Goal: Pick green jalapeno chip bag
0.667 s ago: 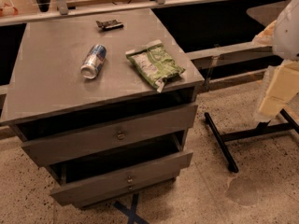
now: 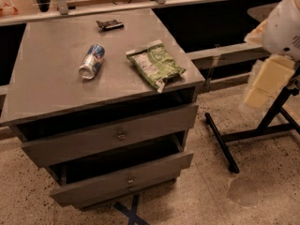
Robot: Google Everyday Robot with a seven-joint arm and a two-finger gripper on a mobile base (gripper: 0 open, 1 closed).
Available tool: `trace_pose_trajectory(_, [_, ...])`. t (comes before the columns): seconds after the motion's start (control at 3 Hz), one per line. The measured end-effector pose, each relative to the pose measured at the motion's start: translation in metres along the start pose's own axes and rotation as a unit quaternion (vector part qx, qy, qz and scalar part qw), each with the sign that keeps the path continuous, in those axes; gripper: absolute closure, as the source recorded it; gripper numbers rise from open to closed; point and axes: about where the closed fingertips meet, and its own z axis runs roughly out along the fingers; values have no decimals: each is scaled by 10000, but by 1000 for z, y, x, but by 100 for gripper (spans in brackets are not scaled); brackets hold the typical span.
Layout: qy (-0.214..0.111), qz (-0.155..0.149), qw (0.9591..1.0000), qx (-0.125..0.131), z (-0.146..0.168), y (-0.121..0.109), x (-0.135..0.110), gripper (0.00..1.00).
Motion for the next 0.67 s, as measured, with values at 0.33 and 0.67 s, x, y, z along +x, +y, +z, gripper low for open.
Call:
trace_pose_trajectory(0.33, [-771,517,9957,-34,23,-30,-25,0])
trace_pose_trajectory(0.67, [-1413,966,9852,0,44,-55,-44,0])
